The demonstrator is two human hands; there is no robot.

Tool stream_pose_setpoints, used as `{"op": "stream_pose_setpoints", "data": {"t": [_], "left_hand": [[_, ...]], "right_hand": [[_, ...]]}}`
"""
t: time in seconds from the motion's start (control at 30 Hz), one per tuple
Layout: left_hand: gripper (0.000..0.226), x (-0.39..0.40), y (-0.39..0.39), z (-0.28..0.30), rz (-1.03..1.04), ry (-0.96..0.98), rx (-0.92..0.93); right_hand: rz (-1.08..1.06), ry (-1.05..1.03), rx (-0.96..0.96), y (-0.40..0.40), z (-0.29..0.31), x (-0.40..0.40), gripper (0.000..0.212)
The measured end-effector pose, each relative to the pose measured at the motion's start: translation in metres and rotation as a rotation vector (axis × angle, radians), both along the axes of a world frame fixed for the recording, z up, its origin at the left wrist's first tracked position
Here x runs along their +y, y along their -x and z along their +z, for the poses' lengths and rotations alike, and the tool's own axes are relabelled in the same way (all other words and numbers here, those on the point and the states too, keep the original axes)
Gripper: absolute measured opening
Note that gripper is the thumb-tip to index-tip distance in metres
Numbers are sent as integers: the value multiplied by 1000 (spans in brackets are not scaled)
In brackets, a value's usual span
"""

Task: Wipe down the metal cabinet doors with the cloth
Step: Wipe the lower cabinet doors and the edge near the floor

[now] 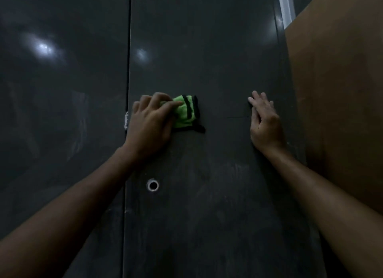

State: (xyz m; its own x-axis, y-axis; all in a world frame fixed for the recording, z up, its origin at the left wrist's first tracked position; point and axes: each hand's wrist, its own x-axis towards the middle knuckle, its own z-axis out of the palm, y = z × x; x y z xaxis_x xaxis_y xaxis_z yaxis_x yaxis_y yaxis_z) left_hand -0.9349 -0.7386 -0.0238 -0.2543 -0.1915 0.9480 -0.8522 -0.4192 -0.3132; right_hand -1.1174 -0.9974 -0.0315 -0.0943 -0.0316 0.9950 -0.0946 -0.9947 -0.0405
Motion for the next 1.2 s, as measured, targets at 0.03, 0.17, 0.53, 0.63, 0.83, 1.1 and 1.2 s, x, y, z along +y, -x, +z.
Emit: {"op": "stream_pose_setpoints", "data": {"t": [0.03,0.17,0.53,0.63,0.83,1.1,1.2], "left_hand": [[37,-1,1,-4,-5,42,28],[44,1,4,-25,6,-320,-208],[43,20,-4,-17,78,-360,-278],[38,24,-6,-6,5,-100,-67],[41,33,-15,-7,-4,-254,-177],[40,63,-35,-5,26,-92,-121],[48,69,-39,-25,108,-417,-375]], "right_hand": [[-3,0,-8,-1,0,-1,38],[-12,9,-25,-4,0,-6,38],[-16,49,82,-3,-8,37,37],[5,124,144,-17,-17,70,38],[10,145,241,-53,-15,100,45],[-6,114,148,-69,-21,101,43],[-20,119,140,-69,-21,101,43]]}}
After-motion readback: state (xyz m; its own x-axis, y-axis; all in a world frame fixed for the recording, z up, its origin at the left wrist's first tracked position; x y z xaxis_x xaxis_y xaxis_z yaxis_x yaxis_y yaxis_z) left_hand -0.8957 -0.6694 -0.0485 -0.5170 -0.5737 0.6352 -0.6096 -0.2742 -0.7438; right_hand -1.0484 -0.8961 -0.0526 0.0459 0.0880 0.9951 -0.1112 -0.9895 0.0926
